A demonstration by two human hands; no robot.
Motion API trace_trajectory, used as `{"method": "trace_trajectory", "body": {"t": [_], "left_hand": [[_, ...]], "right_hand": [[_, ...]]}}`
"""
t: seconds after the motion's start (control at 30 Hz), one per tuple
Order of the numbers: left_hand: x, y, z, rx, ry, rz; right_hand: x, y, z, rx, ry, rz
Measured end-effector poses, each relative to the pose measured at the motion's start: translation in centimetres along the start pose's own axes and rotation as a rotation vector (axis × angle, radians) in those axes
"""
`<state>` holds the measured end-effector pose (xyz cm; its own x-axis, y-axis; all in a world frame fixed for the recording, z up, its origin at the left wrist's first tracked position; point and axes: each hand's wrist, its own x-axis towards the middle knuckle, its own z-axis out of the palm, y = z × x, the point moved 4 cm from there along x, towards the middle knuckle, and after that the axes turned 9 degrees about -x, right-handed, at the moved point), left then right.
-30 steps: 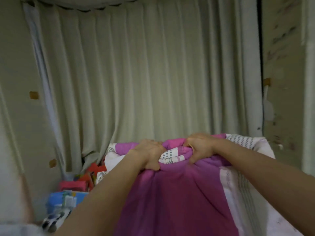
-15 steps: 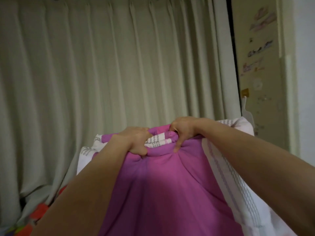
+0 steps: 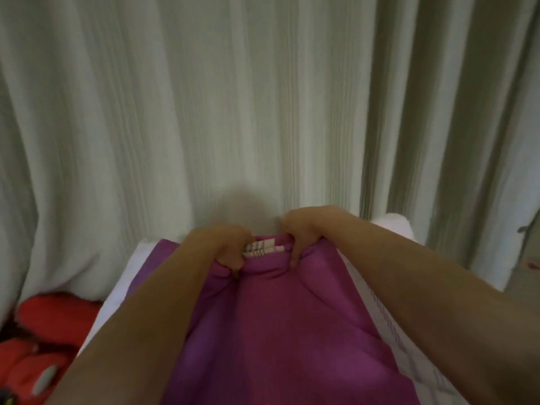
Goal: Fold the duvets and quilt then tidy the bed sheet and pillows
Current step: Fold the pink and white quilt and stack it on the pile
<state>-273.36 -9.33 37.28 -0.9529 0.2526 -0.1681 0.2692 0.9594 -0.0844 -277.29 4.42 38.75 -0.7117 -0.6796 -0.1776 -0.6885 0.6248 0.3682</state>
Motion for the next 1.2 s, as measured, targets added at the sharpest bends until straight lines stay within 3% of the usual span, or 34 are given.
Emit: {"method": "trace_trajectory", "body": {"t": [0.1,0.13,0.17,0.3,0.43,0.53,0.7,0.87,1.0,1.1,1.2], "left_hand": [[4.3,-1.4,3.4,0.145,0.134,-0.079],[5.8,-1.9,5.3,0.153,0.171,-0.124],[6.3,-2.1,6.4,0.108,0.211,-0.166],[7.8,-3.7,12.6,-0.254,0.119,-0.249],[6.5,-1.6,16.2,-0.323,0.061,-0.257],[6.2,-0.9,16.2,-0.430,0.075,-0.218],[8.7,2.2,17.4,-0.674,-0.041,-0.229],[8.5,3.4,17.8,-0.605,0.062,-0.249],[10.3,6.0,17.1,-0.623,0.038,-0.156],[11.7,7.6,18.1,-0.566,0.084,-0.174],[12.7,8.4,17.7,-0.452,0.291,-0.170]], "right_hand": [[4.7,0.6,2.7,-0.191,0.257,0.128],[6.2,0.5,4.7,-0.149,0.283,0.169],[6.4,0.5,6.4,-0.091,0.287,0.199],[6.4,0.3,15.5,0.151,0.091,0.286],[3.3,0.6,18.5,0.219,0.171,0.460],[1.3,0.9,19.4,0.311,0.132,0.582],[-0.8,0.0,22.2,0.655,0.141,0.920],[-3.6,1.6,25.1,0.824,-0.055,1.045],[-4.8,1.3,27.0,1.413,-0.030,1.038],[-5.5,0.7,28.5,1.315,-0.001,1.067],[-4.8,1.1,28.6,1.168,0.248,1.131]]}}
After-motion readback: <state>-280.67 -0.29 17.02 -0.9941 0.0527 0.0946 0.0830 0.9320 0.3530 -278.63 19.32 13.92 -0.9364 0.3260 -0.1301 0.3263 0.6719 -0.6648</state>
